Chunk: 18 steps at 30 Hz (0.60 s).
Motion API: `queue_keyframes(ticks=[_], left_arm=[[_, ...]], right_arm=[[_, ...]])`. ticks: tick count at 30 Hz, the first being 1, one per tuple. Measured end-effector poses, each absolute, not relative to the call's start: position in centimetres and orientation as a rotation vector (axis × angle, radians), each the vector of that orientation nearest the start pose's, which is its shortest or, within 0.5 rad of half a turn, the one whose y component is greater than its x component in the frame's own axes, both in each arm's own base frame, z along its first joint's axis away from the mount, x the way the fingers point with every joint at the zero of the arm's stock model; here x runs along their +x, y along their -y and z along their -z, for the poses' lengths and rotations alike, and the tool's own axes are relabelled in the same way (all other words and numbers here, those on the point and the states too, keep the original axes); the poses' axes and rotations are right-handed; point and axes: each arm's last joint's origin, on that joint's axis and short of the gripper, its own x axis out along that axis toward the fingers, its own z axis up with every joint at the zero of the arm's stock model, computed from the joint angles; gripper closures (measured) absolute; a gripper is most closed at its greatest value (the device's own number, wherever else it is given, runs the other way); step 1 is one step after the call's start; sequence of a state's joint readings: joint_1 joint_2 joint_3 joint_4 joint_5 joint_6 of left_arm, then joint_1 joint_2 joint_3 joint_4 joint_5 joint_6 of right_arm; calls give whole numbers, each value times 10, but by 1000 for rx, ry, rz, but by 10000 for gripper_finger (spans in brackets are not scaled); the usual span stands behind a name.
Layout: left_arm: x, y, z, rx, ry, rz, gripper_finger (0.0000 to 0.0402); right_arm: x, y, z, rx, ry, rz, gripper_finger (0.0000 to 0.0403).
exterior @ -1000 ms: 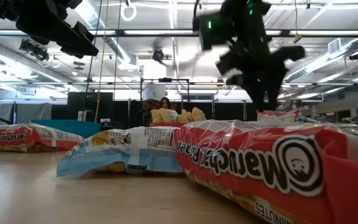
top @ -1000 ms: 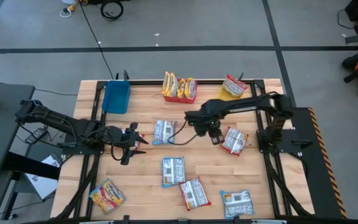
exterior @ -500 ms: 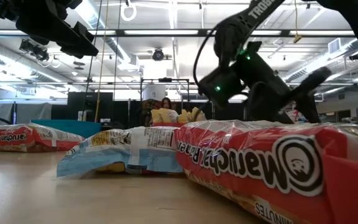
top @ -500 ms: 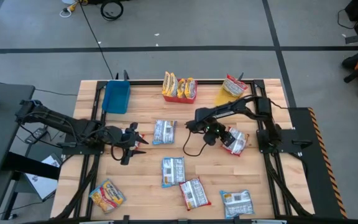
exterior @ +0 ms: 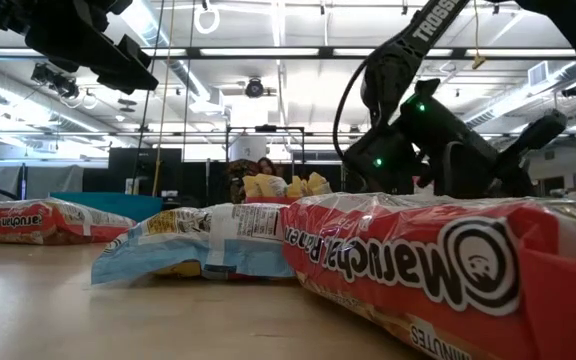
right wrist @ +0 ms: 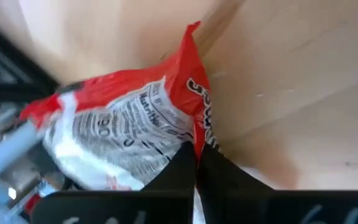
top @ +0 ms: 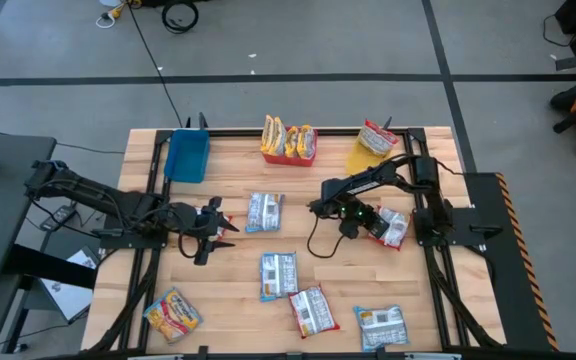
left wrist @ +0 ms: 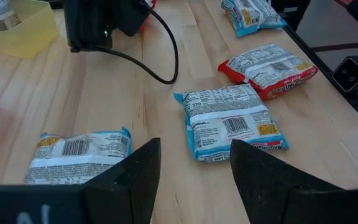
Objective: Sort Maruchan noodles
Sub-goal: Put the top right red noodle pack into the yellow bin
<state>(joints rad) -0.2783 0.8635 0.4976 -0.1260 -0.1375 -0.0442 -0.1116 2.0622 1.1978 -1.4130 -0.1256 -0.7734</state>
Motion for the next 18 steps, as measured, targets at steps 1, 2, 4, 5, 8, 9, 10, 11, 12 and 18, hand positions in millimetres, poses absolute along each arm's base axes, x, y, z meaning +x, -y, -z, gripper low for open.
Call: queue_keyframes(ticks=[1, 2, 4, 5, 8, 9, 10, 11, 12, 18], left_arm=[[178, 47, -227, 61, -484, 128, 205], [178, 47, -227, 61, -484, 128, 205], [178, 47, -227, 62, -484, 128, 205], [178, 47, -227, 62, -484, 128, 205], [178, 47, -227, 62, -483, 128, 205], [178, 47, -227, 62, -483, 128, 205], [178, 47, -227, 62, -483, 128, 205], [178, 47, -227, 61, -482, 128, 205], [178, 47, -227, 61, -482, 128, 205], [178, 47, -227, 62, -481, 128, 205]], right_arm=[[286, 28, -118, -142, -2077, -827, 392], [288, 29, -122, -141, -2062, -794, 395], [291, 31, -136, -156, -2015, -693, 397], [292, 33, -146, -167, -1979, -632, 397], [288, 42, -184, -171, -1844, -458, 399], [284, 45, -198, -166, -1783, -403, 399], [279, 49, -213, -162, -1730, -338, 400], [273, 53, -226, -158, -1685, -269, 400], [266, 57, -240, -154, -1637, -194, 400], [220, 87, -303, -102, -1365, 430, 401]])
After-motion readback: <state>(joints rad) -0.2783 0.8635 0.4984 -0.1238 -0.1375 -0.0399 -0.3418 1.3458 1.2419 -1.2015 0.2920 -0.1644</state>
